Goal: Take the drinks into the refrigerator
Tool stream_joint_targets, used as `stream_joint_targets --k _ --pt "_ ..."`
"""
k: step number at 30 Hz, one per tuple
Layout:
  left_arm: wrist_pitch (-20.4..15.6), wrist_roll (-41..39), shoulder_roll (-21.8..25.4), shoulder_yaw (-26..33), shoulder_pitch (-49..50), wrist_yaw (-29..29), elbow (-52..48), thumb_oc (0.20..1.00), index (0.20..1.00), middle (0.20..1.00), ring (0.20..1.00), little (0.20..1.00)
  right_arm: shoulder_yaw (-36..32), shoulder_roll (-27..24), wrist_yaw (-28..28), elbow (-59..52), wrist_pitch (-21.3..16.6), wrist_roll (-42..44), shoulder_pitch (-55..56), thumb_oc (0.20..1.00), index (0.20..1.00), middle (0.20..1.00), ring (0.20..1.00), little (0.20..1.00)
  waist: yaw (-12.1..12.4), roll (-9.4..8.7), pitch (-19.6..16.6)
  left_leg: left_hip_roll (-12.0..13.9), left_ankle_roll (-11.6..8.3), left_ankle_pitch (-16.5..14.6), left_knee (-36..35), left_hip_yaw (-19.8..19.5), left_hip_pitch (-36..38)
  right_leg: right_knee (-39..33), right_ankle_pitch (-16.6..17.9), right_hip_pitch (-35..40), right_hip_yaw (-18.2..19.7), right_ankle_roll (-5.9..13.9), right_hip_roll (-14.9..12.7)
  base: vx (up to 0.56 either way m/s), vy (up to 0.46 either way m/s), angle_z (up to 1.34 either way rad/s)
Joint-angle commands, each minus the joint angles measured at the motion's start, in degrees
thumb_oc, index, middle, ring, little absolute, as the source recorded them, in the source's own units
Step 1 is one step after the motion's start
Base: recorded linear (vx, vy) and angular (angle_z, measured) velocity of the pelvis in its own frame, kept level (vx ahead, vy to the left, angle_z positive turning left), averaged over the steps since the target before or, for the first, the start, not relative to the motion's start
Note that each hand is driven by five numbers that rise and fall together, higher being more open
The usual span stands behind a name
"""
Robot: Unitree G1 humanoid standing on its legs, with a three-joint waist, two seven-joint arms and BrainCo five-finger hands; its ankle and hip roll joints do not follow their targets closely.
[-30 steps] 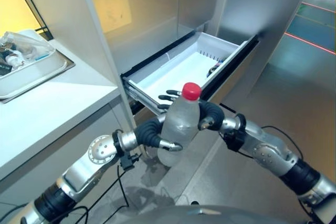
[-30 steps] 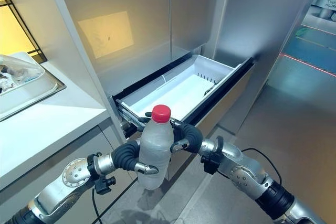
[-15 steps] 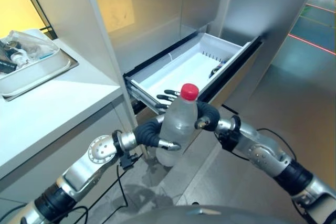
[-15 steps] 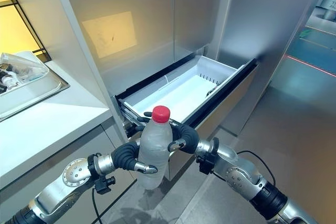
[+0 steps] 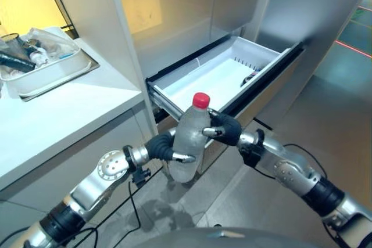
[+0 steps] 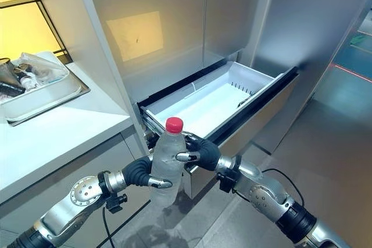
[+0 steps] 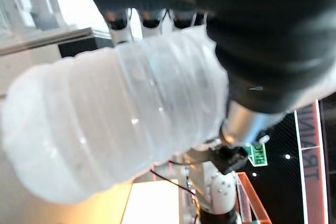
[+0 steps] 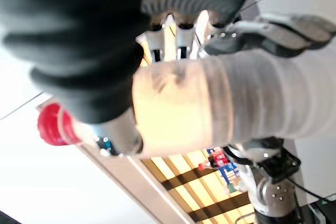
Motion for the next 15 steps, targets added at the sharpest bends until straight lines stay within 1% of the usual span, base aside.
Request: stream_joint_targets --k 1,14,15 --pt "-3.05 0.84 -2.14 1.79 -8.91 2.95 1.36 0.2 0.2 0.2 0.2 0.2 4.65 5.34 3.29 -7.58 -0.68 3.62 -4.94 0.2 0.2 0.2 0.2 0.2 -1.09 -2.2 0.29 -1.06 1.23 -3.67 3.51 0.0 -1.99 4.45 -11.41 3.5 -2.98 0.81 -0.35 0.0 0.0 0.0" --pt "-2.86 1.1 -2.24 1.06 -9.82 3.27 2.62 0.2 0.2 0.2 0.2 0.2 5.47 5.75 2.71 -7.56 -0.57 3.98 -5.53 0.2 0.2 0.2 0.2 0.2 -1.28 -2.2 0.36 -1.15 1.62 -4.26 3.54 0.73 -1.5 4.95 -11.19 2.93 -1.71 1.24 -0.51 0.0 0.002 -0.02" --pt "-2.75 0.98 -2.2 1.05 -9.84 3.22 2.63 0.2 0.2 0.2 0.2 0.2 5.57 5.69 2.77 -7.58 -0.52 4.07 -5.59 0.225 0.225 0.225 0.225 0.225 -1.32 -2.17 0.36 -1.13 1.64 -4.29 3.53 0.79 -1.46 4.96 -11.19 2.91 -1.59 1.24 -0.53 0.01 0.009 -0.09"
